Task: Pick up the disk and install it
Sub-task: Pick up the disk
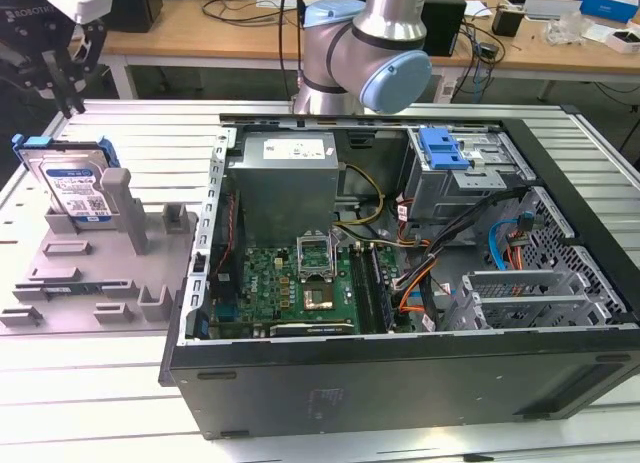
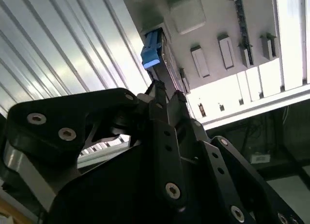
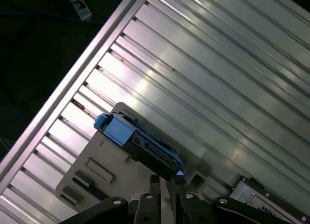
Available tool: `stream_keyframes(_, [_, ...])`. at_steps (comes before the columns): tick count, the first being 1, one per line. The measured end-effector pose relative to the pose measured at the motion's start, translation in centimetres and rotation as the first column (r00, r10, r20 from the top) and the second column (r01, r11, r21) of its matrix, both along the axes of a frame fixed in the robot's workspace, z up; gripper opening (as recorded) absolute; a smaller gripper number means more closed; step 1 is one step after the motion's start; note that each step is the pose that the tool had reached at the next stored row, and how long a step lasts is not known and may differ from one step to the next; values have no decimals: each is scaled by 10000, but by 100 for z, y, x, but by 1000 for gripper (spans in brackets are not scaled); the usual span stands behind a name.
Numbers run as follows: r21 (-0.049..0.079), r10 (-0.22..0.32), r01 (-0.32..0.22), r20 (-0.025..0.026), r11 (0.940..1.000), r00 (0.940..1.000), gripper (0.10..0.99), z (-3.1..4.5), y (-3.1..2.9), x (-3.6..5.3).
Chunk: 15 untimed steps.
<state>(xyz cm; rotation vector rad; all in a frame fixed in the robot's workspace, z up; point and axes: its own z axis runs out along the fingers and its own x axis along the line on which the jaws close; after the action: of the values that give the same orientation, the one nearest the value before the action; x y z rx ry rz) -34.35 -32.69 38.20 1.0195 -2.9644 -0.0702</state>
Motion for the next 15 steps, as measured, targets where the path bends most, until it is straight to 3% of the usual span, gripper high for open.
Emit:
stream_keyframes(3, [0, 637, -637, 0, 9980, 9980, 416, -1, 0, 0])
stream_keyframes(4, [0, 843, -843, -1, 9964, 9964, 416, -1, 0, 0])
stream_keyframes(5, [0, 1049, -1049, -1, 9945, 9945, 482, -1, 0, 0])
stream_keyframes(7, [1, 1493, -1493, 0, 9888, 9888, 482, -2, 0, 0])
stream_keyframes(11, [1, 2323, -2323, 0, 9727, 9727, 482, -2, 0, 0])
stream_keyframes(15, [-1, 3077, -3077, 0, 9515, 9515, 482, -2, 0, 0])
